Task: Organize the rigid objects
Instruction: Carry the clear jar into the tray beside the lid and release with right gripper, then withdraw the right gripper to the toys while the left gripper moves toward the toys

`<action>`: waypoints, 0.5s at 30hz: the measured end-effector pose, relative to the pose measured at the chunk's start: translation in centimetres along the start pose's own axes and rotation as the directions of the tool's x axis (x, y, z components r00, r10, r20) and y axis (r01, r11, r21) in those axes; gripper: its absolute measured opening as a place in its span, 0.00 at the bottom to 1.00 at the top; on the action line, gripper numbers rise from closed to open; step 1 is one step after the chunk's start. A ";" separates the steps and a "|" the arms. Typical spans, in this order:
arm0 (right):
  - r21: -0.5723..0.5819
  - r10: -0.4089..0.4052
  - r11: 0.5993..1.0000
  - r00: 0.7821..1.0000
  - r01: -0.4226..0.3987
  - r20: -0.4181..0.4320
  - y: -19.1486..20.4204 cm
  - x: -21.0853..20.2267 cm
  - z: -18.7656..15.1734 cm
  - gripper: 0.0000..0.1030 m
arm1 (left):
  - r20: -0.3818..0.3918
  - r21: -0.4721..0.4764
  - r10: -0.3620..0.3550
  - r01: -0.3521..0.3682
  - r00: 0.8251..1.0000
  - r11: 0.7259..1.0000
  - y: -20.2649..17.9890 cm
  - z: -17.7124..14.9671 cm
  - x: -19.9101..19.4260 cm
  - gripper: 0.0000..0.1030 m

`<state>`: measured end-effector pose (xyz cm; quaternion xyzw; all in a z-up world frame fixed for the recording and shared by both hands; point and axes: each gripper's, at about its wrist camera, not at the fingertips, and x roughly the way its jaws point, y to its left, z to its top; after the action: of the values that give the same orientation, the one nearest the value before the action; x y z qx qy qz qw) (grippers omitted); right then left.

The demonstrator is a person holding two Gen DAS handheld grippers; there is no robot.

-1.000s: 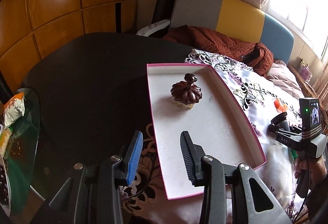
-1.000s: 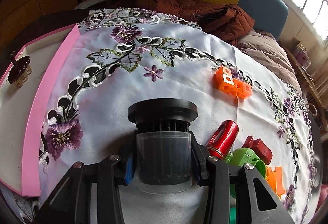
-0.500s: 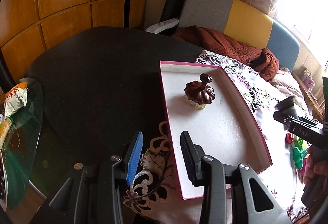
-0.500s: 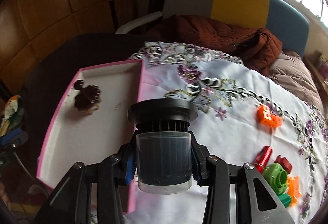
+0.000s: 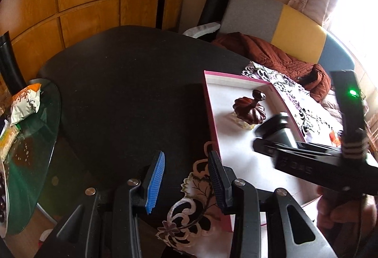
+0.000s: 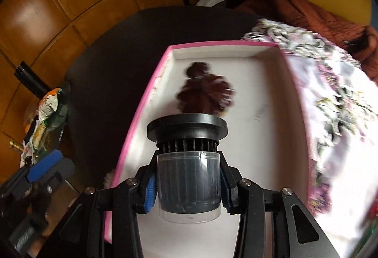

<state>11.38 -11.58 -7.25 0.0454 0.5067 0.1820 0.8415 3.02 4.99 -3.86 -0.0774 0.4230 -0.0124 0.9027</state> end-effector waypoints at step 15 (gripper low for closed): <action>0.011 0.017 1.000 0.998 -0.018 0.053 -0.3 -1.0 -0.1 0.61 | 0.005 0.003 0.005 -0.005 1.000 1.000 0.1 0.0 0.0 0.37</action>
<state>10.94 -12.18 -6.58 0.0594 0.4849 0.1851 0.8527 2.99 5.10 -3.89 -0.0750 0.4211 -0.0104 0.9039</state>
